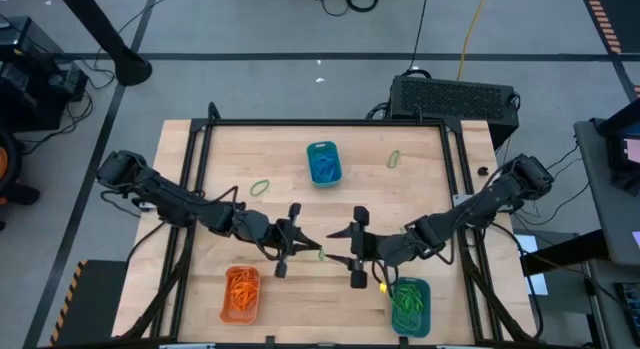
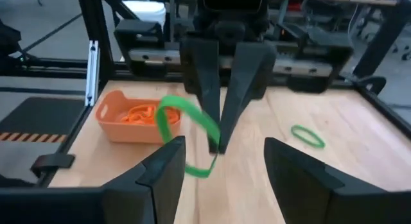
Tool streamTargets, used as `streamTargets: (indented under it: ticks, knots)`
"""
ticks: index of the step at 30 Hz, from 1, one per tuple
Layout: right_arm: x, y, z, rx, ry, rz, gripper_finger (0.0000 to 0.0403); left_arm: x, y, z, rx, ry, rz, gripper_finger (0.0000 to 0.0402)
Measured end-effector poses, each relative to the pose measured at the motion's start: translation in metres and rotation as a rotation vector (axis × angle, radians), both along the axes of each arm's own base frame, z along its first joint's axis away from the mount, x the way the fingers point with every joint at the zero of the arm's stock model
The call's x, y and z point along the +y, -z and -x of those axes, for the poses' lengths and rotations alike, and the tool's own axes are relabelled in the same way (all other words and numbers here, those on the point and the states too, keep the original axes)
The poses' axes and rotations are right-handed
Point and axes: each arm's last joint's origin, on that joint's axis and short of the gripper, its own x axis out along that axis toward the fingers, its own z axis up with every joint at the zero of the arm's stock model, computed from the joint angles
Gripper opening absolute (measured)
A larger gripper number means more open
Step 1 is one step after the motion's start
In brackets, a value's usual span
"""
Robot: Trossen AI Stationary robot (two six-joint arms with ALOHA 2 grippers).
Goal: Sort rubber bands into baskets
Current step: Put the green rubber band into the bottom bin
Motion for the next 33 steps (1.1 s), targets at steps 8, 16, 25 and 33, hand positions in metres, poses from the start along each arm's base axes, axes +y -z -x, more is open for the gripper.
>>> streamTargets:
  ticks: [8, 16, 25, 33]
  knots:
    - [-0.008, -0.003, -0.006, -0.037, 0.014, 0.013, 0.0203, 0.000, -0.001, 0.000, -0.016, 0.000, 0.000, 0.0000]
    - [-0.009, -0.006, -0.008, -0.056, -0.027, -0.008, 0.0203, 0.007, -0.006, -0.003, -0.057, -0.023, 0.021, 0.0000]
    - [-0.009, -0.006, -0.007, -0.050, -0.042, 0.053, 0.0203, 0.008, -0.008, -0.005, -0.063, -0.030, 0.023, 0.0000]
    - [-0.014, -0.006, -0.010, -0.053, -0.033, 0.075, 0.0194, 0.014, -0.008, -0.006, -0.064, -0.049, 0.028, 0.0000]
